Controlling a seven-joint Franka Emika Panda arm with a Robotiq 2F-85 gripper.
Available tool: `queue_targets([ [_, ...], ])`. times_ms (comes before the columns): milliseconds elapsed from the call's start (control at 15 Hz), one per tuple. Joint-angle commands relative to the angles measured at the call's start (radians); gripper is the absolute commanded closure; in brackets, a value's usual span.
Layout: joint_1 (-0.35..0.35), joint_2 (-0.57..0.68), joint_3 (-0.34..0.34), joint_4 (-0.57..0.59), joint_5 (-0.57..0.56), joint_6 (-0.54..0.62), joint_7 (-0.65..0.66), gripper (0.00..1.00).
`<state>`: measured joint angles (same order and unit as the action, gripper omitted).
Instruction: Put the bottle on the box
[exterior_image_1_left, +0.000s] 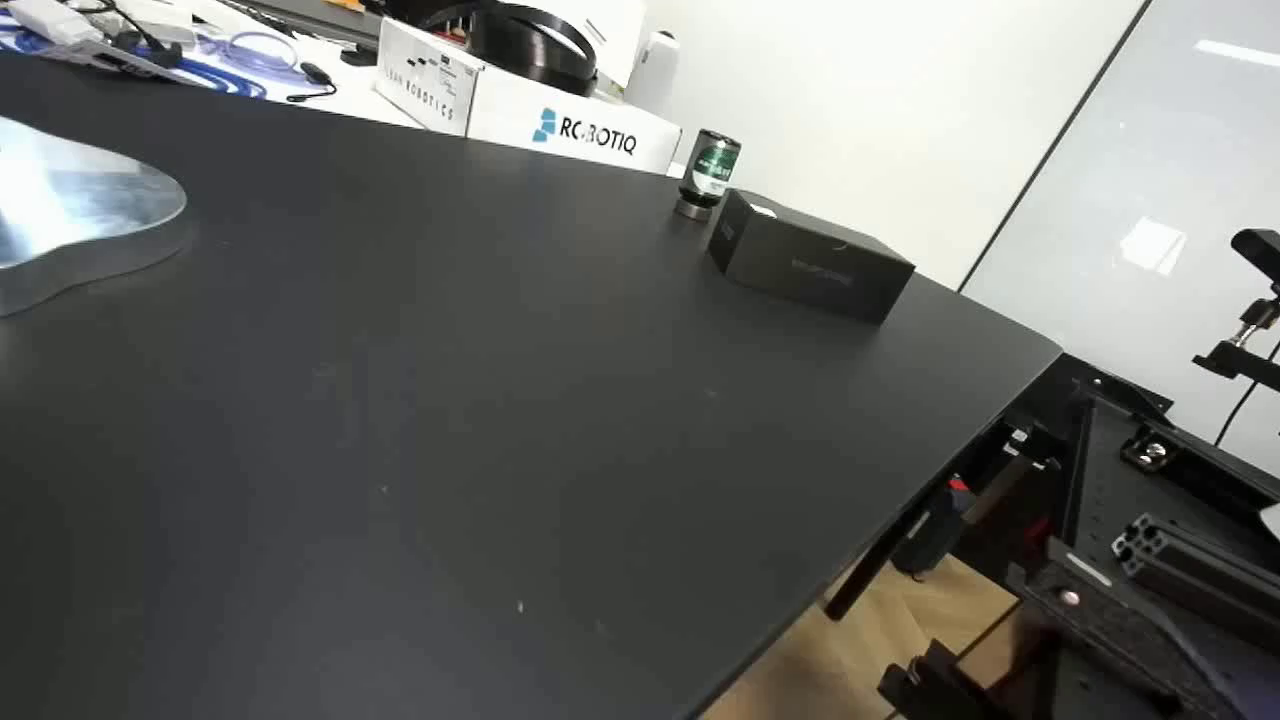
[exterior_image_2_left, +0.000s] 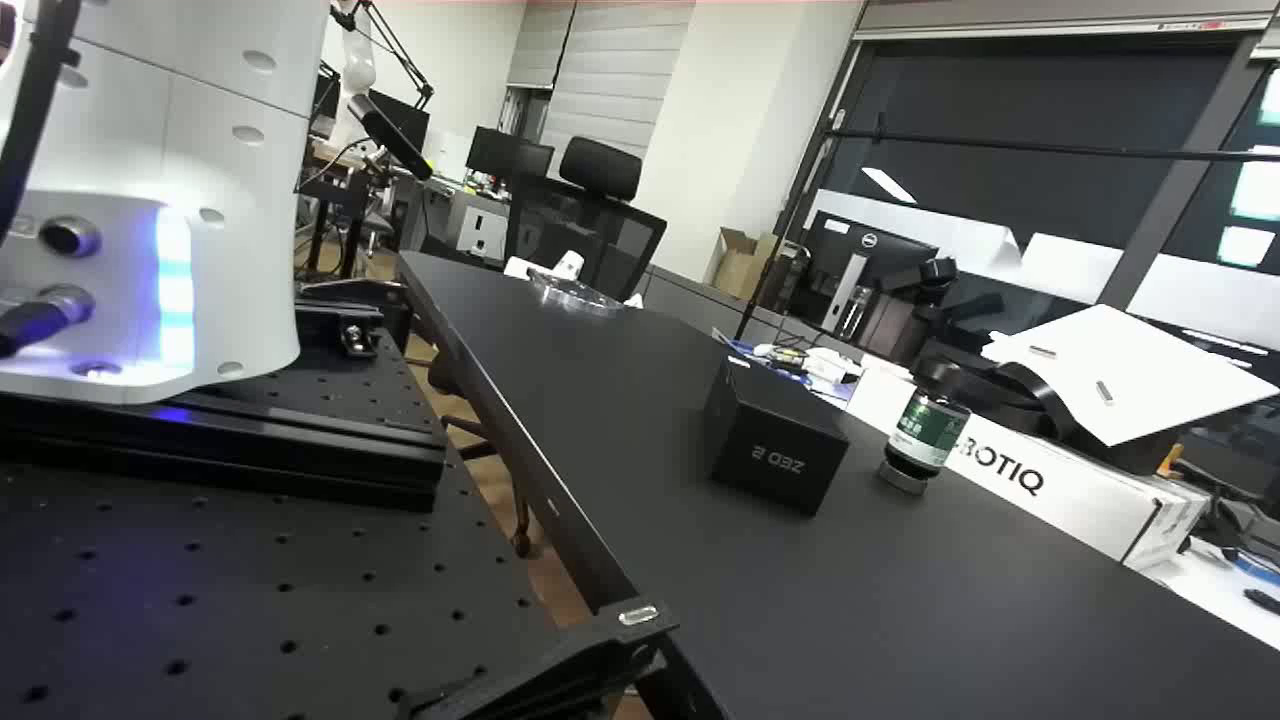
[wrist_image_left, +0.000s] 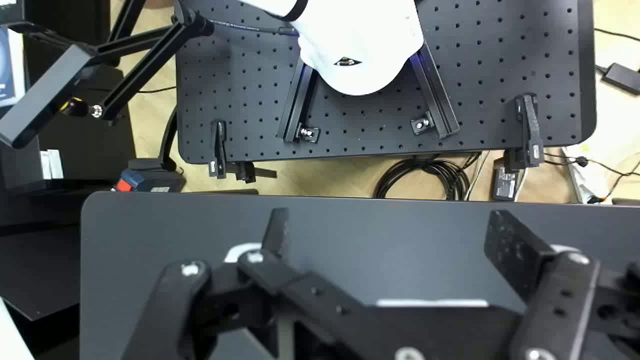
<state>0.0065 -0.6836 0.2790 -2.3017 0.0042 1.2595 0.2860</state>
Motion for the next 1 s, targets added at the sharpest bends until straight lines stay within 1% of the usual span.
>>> queue_targets([
  [0,0.027,0.006,-0.018,0.002,-0.008,0.0,0.014,0.0],
  [667,0.027,0.004,-0.018,0.002,-0.008,0.001,0.014,0.0],
  [733,0.015,-0.012,-0.015,-0.004,-0.038,0.064,0.032,0.0],
  [800,0.008,-0.011,-0.019,0.002,-0.06,0.103,0.037,0.0],
  [933,-0.015,0.006,-0.039,0.024,-0.115,0.211,0.05,0.0],
])
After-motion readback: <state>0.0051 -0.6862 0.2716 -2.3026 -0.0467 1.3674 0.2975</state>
